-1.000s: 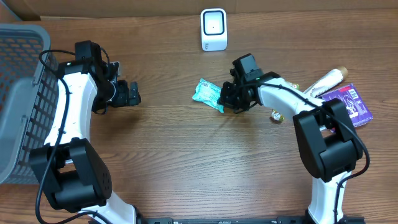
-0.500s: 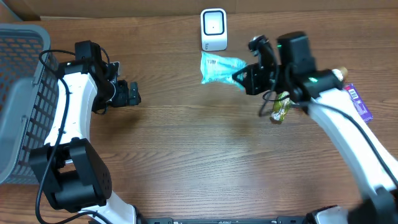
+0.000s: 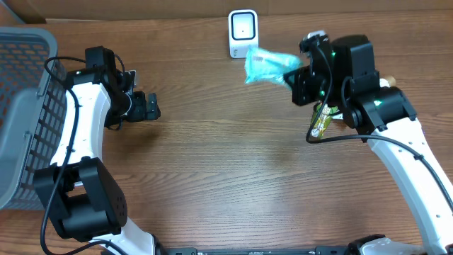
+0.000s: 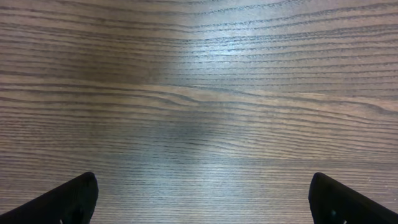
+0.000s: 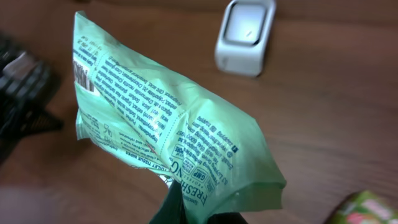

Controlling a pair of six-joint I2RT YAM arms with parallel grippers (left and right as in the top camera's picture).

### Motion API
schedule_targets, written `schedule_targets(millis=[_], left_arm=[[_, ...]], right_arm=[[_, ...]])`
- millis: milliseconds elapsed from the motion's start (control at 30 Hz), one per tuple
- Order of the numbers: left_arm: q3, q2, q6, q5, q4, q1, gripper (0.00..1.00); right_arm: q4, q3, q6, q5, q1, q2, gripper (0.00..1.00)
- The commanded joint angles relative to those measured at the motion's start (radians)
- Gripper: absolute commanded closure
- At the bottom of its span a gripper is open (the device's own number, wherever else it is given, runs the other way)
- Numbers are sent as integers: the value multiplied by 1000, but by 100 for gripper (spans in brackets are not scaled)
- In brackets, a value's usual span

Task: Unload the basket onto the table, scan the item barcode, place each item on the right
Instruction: 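Hold the teal wipes pack in front of the scanner window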

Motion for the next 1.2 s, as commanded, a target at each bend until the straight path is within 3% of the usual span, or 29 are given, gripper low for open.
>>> schedule_targets(millis=[0, 200, 300, 400, 500, 600, 800, 1033, 1167], left_arm=[[-3, -19, 18, 0, 1, -7, 1], [-3, -19, 18, -1, 1, -7, 1], [-3, -19, 19, -1, 1, -7, 1], [-3, -19, 19, -1, 2, -7, 1], [-3, -19, 18, 0, 2, -7, 1], [-4, -19, 19, 0, 1, -7, 0], [-3, -19, 18, -1, 2, -7, 0], [-3, -19, 19, 0, 1, -7, 0], [-3, -19, 19, 0, 1, -8, 0]], right_arm=[[24, 151, -1, 269, 44, 33, 96], [131, 280, -209, 740, 183, 210, 96], [360, 280, -375, 1040, 238, 320, 96], [642, 280, -674, 1171, 261, 436, 96], [800, 280, -977, 1176, 262, 540, 96], [887, 280, -1177, 1177, 255, 624, 96], [1147, 280, -1233, 1144, 232, 756, 96], [1352, 280, -1420, 1049, 198, 882, 96], [1379, 280, -1432, 982, 190, 911, 96]])
